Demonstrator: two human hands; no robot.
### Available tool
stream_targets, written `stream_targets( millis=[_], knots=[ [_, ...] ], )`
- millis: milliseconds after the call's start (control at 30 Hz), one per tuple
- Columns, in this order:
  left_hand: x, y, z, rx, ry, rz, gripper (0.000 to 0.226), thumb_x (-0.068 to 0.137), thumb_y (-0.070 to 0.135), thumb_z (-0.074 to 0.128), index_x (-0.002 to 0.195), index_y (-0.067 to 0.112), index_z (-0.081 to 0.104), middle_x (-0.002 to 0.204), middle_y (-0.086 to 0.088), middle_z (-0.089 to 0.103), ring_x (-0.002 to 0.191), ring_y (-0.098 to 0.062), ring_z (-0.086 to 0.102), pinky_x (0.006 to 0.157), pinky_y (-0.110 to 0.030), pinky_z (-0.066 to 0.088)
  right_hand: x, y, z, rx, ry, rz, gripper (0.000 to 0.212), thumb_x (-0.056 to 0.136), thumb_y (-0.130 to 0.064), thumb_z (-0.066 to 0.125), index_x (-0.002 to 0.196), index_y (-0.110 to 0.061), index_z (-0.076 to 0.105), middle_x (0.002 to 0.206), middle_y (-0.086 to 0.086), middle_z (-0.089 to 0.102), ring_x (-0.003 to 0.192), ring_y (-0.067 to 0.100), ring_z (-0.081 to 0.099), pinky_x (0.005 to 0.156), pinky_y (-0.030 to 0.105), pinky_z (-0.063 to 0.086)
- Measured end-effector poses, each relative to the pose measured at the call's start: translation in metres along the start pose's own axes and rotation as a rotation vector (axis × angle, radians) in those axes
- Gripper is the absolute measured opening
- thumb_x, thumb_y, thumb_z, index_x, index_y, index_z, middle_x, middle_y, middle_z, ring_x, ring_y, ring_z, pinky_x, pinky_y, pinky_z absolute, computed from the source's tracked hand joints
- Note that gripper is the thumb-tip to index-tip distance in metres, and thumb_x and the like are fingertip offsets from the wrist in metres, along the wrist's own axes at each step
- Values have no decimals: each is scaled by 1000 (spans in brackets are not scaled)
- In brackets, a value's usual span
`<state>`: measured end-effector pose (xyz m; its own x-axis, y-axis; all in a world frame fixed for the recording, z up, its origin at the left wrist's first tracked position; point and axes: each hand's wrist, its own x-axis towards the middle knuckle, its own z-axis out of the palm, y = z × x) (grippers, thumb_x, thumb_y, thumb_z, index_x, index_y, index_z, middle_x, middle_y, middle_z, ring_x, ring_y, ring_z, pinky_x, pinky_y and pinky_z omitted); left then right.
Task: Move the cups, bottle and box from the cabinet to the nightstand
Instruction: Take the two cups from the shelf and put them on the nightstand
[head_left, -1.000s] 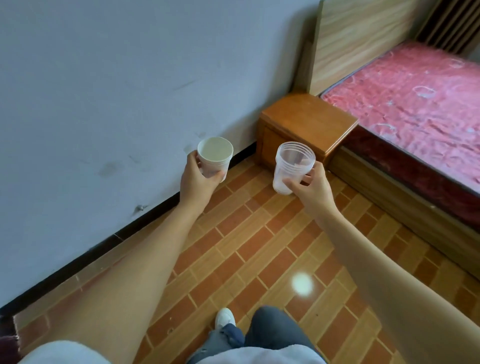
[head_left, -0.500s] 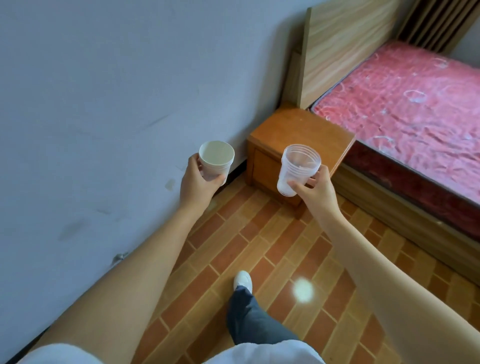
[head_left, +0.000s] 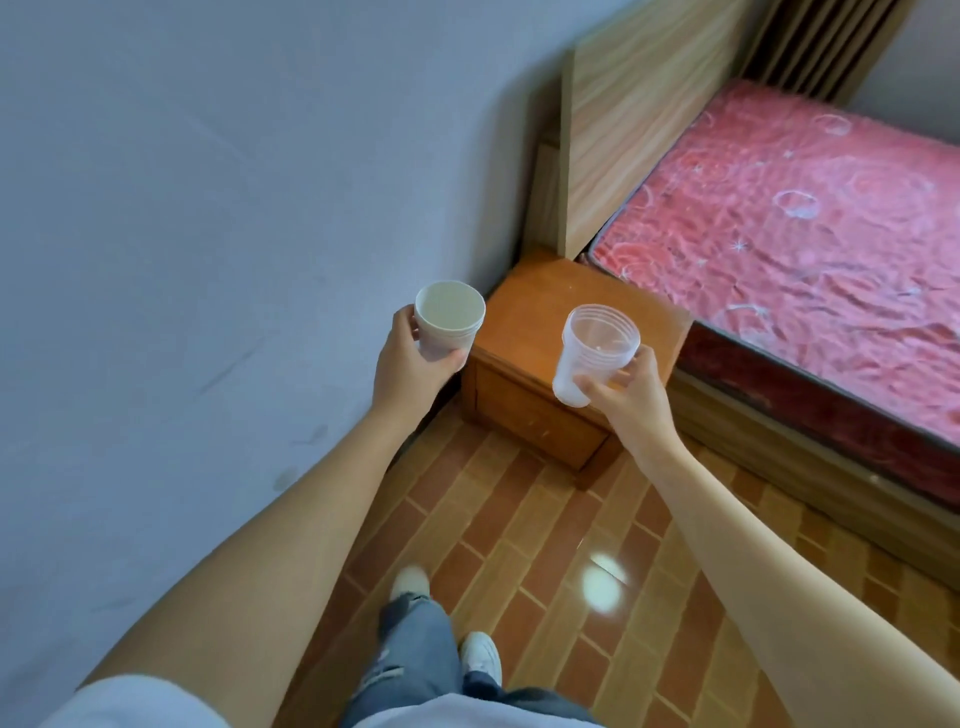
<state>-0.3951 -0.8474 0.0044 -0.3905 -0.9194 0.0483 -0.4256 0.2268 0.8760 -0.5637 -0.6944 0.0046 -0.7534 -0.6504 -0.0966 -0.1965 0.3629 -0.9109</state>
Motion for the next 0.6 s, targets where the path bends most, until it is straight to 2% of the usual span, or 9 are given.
stream_targets(
  millis=[167, 333, 433, 533, 600],
  knots=[
    [68, 4, 26, -19, -86, 49, 68, 73, 25, 76, 128, 12, 39, 129, -4, 51, 111, -14, 48, 83, -23, 42, 50, -3, 11, -15, 68, 34, 57, 79, -23, 70, 125, -12, 39, 124, 1, 54, 114, 14, 51, 67, 12, 39],
    [152, 12, 51, -49, -182, 88, 68, 73, 23, 77, 128, 13, 39, 131, -4, 51, 117, -17, 49, 84, -21, 42, 113, -15, 25, 13, 175, 79, 56, 79, -20, 71, 124, -10, 39, 116, -2, 51, 115, 18, 51, 81, 26, 40],
    [202, 20, 68, -64, -251, 118, 68, 72, 23, 77, 127, 12, 39, 128, -2, 51, 112, -13, 49, 81, -19, 42, 150, -19, 31, 13, 231, 113, 57, 79, -21, 71, 124, -9, 38, 124, 5, 53, 117, 21, 52, 79, 24, 40],
    [242, 28, 88, -68, -335, 143, 64, 73, 22, 77, 124, 12, 40, 117, 5, 50, 103, -8, 47, 78, -19, 43, 180, -21, 34, 27, 289, 141, 59, 78, -21, 71, 126, -10, 37, 126, 6, 53, 116, 20, 52, 71, 16, 40],
    [264, 33, 102, -75, -384, 157, 63, 73, 20, 77, 123, 11, 41, 111, 9, 48, 99, -9, 47, 79, -22, 45, 194, -21, 33, 45, 327, 164, 60, 79, -20, 71, 127, -10, 36, 126, 5, 52, 115, 19, 51, 75, 19, 40]
  ],
)
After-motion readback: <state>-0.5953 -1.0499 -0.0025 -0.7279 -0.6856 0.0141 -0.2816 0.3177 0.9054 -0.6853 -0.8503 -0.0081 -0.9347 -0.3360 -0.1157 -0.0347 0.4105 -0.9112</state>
